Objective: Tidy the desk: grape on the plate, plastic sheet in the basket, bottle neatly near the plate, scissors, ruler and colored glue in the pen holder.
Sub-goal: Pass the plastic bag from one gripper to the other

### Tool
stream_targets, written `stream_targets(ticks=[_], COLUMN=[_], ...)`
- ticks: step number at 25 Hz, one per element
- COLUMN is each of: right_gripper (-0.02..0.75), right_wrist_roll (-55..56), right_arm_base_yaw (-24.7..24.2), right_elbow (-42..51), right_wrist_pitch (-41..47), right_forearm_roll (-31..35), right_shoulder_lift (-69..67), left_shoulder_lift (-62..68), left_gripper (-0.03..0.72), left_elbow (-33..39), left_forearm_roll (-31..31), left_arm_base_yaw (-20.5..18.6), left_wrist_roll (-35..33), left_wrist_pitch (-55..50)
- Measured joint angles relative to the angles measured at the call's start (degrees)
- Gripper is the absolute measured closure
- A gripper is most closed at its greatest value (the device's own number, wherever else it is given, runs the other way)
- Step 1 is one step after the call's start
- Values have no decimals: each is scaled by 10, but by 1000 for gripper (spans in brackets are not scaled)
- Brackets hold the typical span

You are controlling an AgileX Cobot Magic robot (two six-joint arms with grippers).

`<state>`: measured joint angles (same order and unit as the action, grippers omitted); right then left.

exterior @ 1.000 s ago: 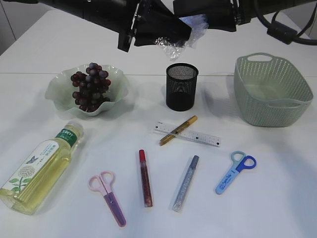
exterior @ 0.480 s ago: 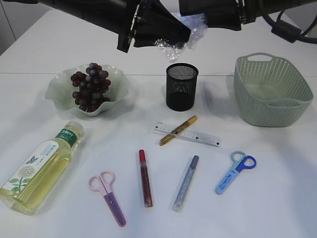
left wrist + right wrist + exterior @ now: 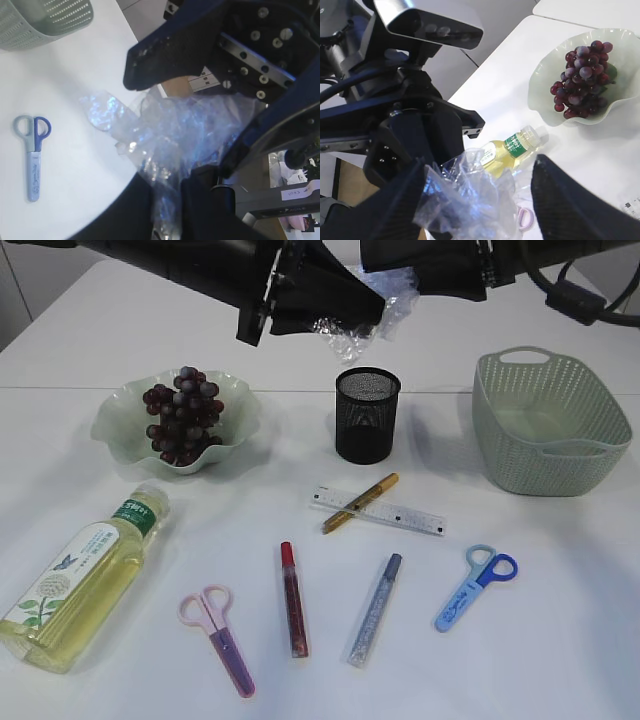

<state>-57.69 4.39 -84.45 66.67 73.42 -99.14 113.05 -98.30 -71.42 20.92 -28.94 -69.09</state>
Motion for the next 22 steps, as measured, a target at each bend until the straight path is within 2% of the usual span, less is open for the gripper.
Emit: stream_targets(ticks=[12, 22], right_gripper=[295, 433], right_wrist_roll=[0, 1], right_arm_base_yaw=[0, 0], right_elbow=[0, 0], right_wrist_pitch=[-12, -23], right_forearm_roll=[-12, -12], right_shoulder_lift=[0, 0], left_shoulder_lift=[1, 4], left_gripper=[611, 613], left_elbow=[0, 0], left_forearm_roll=[-1, -2], left_arm_base_yaw=[0, 0], left_wrist_roll=[0, 0], left_wrist_pitch=[6, 8])
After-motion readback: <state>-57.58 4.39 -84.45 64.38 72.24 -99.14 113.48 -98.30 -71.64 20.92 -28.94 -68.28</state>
